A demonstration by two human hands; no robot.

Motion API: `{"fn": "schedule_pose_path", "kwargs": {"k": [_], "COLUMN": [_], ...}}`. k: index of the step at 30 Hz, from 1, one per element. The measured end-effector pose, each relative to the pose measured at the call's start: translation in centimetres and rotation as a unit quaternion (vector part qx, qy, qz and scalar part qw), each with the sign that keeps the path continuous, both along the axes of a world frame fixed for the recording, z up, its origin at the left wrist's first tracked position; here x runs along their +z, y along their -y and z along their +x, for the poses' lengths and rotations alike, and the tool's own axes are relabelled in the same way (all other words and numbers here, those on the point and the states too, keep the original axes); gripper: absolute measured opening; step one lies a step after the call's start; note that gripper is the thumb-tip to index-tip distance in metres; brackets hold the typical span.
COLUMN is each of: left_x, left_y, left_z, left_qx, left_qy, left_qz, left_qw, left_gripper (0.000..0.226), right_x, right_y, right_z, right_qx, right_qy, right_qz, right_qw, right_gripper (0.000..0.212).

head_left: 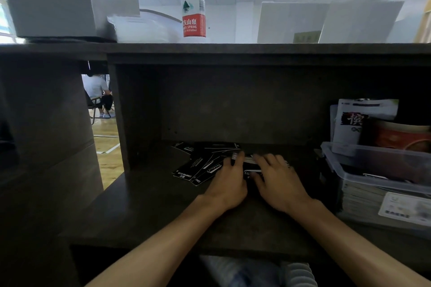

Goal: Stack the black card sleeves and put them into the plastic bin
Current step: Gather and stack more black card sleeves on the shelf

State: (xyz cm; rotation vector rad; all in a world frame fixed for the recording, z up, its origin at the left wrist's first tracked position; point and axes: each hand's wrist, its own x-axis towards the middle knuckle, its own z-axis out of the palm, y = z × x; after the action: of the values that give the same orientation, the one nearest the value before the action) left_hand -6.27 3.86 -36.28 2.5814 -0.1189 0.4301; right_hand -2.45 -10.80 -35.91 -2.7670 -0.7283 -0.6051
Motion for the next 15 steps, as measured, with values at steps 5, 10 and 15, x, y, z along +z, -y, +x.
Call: {"fn": "schedule_pose_path", "kwargs": {"k": [5, 10, 15], "left_x": [-0.5, -0.8, -1.0], "left_y": [-0.1, 0.0, -0.2], "left_z": [0.0, -0.1, -0.3], "left_qx": [0.009, 0.010, 0.018], "left_qy": [0.017, 0.034, 0.069], "left_qz": [0.003, 0.013, 0.026], "left_qw": [1.000, 0.999, 0.997], "left_gripper": [0.072, 0.073, 0.072], "right_x": [0.0, -0.7, -0.9], "right_y": [-0.1, -0.5, -0.5], "right_z": [0.2, 0.2, 0.0], "right_qx": [-0.001, -0.016, -0.023], "right_qy": [-0.014, -0.005, 0.009], "right_qz": [0.006, -0.001, 0.006], "right_qw": [1.000, 1.000, 1.000], "right_gripper": [0.052, 0.054, 0.049]}}
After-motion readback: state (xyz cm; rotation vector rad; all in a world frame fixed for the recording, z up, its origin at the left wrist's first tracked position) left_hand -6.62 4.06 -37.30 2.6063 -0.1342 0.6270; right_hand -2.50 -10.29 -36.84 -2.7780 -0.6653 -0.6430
